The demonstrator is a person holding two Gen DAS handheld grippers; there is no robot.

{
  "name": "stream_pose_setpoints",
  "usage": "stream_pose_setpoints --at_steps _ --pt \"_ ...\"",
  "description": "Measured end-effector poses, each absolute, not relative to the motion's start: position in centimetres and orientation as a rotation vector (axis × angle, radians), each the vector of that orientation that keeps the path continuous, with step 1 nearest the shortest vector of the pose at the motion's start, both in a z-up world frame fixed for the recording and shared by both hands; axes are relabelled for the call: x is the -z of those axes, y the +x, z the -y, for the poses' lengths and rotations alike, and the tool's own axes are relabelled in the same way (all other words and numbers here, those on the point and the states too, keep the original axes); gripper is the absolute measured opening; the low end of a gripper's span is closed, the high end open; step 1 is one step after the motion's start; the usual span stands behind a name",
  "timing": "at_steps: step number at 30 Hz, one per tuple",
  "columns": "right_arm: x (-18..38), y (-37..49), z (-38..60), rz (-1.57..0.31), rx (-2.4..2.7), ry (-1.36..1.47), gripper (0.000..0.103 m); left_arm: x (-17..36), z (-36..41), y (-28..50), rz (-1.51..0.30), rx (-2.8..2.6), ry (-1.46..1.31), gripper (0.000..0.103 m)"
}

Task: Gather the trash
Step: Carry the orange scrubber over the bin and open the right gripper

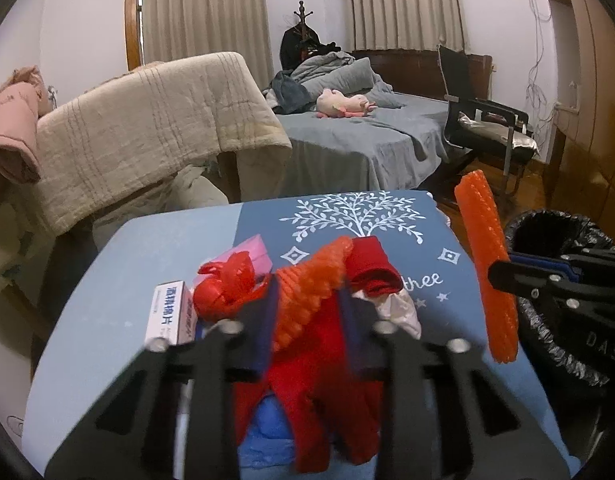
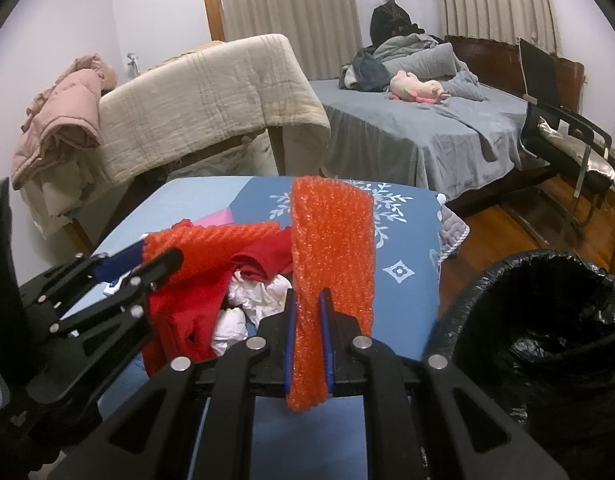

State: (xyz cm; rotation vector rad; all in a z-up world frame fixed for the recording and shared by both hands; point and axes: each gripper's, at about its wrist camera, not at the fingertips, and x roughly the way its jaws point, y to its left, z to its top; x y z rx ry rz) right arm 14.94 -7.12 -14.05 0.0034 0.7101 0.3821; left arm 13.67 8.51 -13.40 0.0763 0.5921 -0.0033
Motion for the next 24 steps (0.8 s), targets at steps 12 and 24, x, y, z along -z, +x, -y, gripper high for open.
stream_pose_setpoints --at_steps 12,24 --pt "12.2 14.1 9.1 -0.671 -0.358 0.019 0.011 9.7 -7.2 12.4 -0.500 0.046 0.025 0.011" --pt "8.9 11.2 16.0 -0.604 -0.224 0.039 0.011 6.5 -0.9 10.4 -0.447 0.211 -0.010 0.011"
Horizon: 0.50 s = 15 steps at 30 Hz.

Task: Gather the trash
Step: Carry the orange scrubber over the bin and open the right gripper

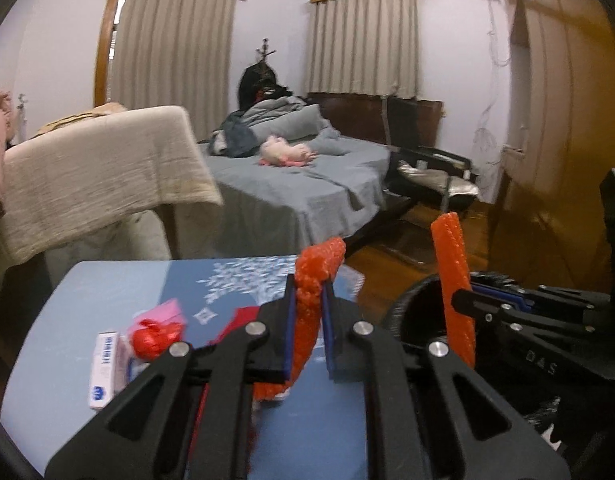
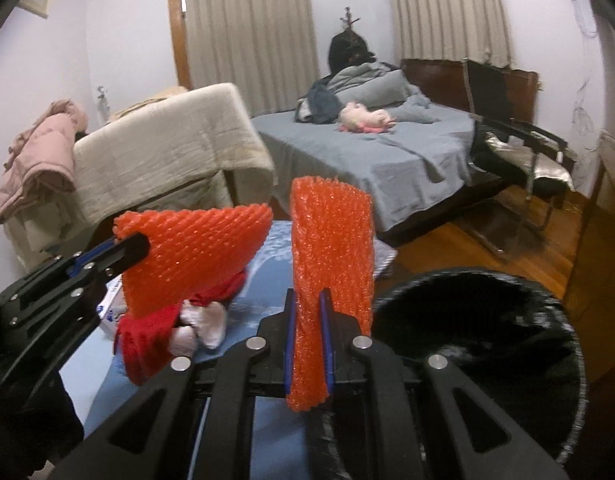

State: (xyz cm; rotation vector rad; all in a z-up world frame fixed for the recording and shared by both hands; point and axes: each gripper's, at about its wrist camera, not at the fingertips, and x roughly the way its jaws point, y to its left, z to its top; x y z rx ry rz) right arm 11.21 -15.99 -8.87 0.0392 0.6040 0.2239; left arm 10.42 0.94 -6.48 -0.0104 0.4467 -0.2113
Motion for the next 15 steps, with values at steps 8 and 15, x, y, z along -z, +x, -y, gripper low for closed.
stream_pose_setpoints --at_steps 8,15 --pt "9.2 9.7 22.1 -0.614 -0.087 0.059 0.011 7.5 4.9 10.2 -0.480 0.346 -0.007 0.011" --pt "10.9 9.0 26.8 -0.652 0.020 0.088 0.011 9.0 9.0 11.0 -0.525 0.456 0.002 0.011"
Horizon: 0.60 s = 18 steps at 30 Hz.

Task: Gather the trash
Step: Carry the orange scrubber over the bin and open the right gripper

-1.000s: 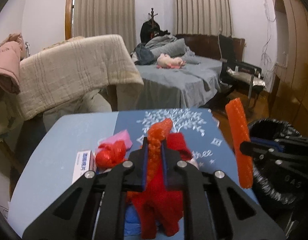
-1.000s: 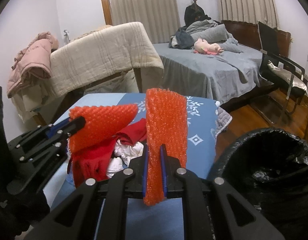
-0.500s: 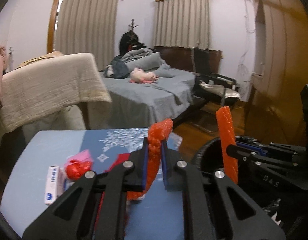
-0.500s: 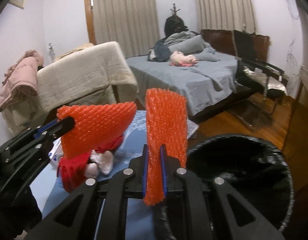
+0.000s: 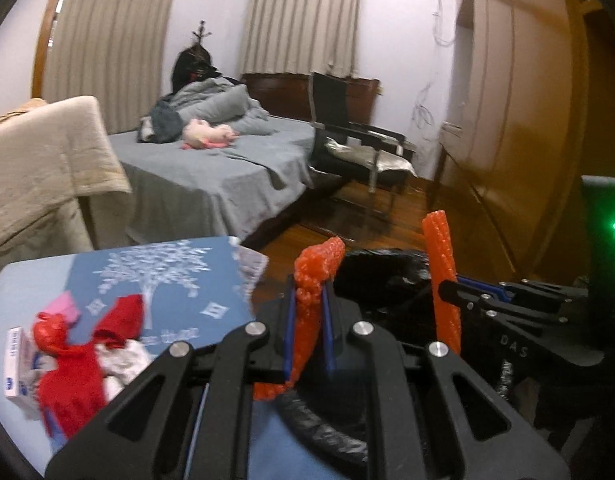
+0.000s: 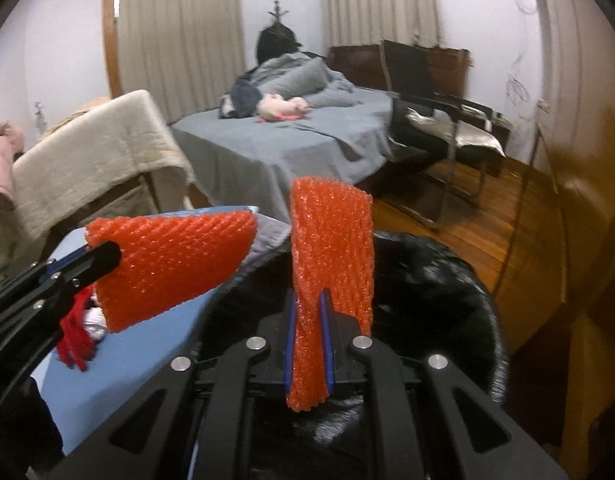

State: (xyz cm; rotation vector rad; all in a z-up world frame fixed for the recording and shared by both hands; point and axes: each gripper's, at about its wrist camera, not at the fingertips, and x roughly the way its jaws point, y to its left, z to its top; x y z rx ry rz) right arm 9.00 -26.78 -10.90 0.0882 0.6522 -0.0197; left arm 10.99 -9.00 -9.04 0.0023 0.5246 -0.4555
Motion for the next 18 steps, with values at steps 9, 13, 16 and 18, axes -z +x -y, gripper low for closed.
stream_pose_setpoints --at_steps 9,13,16,18 --pt "12.3 8.3 31.1 -0.673 0.125 0.109 0.015 11.4 12.7 12.2 -0.595 0.566 0.010 0.025" --pt "12.6 8.3 32.2 -0.679 0.150 0.131 0.034 11.5 11.3 12.4 -0.602 0.551 0.002 0.044" --pt "12.5 8.1 32.0 -0.669 0.157 0.131 0.057 11.2 10.3 12.0 -0.583 0.506 0.009 0.058" --pt "12.3 8.0 31.6 -0.651 0.163 0.124 0.079 11.1 8.9 11.8 -0.566 0.458 0.019 0.070"
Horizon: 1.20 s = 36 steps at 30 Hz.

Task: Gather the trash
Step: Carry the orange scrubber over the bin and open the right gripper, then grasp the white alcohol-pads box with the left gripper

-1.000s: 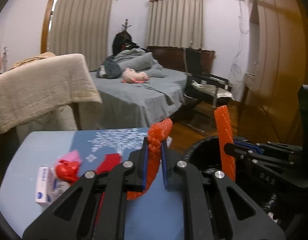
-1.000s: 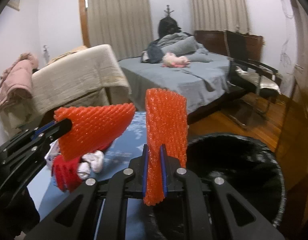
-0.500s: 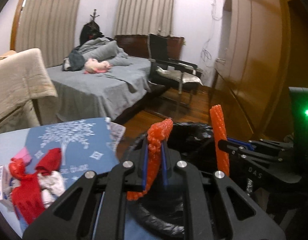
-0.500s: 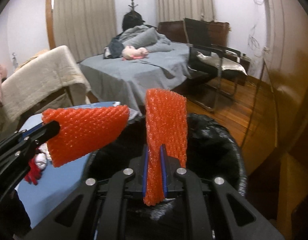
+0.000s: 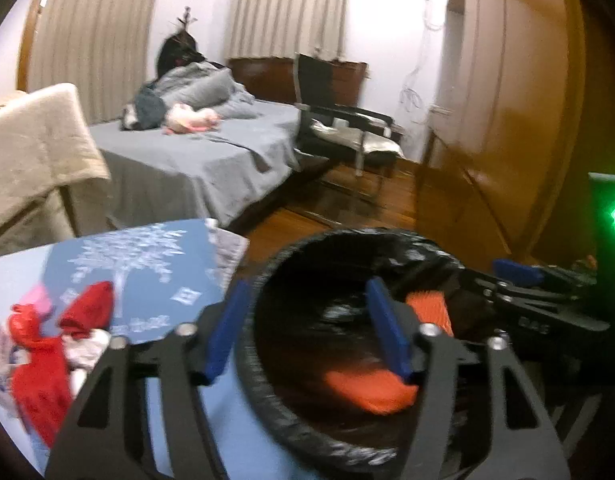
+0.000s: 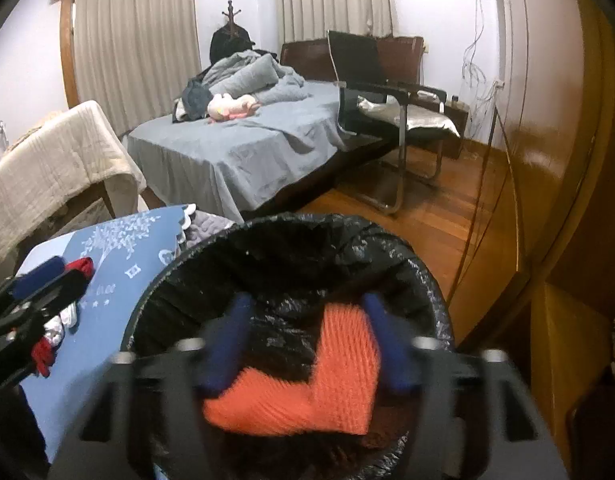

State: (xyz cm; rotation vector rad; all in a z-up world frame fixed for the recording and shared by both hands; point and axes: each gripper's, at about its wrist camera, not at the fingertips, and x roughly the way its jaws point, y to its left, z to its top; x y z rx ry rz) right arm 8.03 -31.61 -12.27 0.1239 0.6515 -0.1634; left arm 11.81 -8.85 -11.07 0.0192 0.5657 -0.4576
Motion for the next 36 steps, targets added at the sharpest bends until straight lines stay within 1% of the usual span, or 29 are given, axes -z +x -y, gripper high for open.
stream_pose_setpoints --at_steps 1,2,3,4,5,11,25,36 --pt "12.2 8.0 31.3 -0.640 0.165 0.117 0.088 10.8 8.5 11.8 -0.562 0.441 0.023 0.075" --pt "12.0 8.0 30.8 -0.633 0.163 0.112 0.091 10.7 7.7 11.7 -0.556 0.416 0.028 0.080" --pt "11.9 8.0 30.4 -0.630 0.157 0.109 0.097 10.4 7.2 11.6 -0.553 0.400 0.029 0.082" --pt "11.8 8.1 30.1 -0.628 0.149 0.108 0.097 10.3 6.4 11.5 -0.549 0.376 0.030 0.087" --pt "11.7 8.2 29.6 -0.626 0.134 0.109 0.097 10.2 5.9 11.5 -0.546 0.360 0.031 0.088" --pt "11.6 9.2 26.2 -0.630 0.071 0.117 0.097 9.5 1.6 10.5 -0.533 0.230 0.039 0.092" --pt "12.4 11.5 17.1 -0.629 -0.083 0.088 0.097 10.1 -7.5 9.0 -0.535 -0.003 0.029 0.093" --pt "13.6 13.2 10.4 -0.603 -0.176 0.034 0.097 11.7 -15.0 10.0 -0.539 -0.200 0.015 0.092"
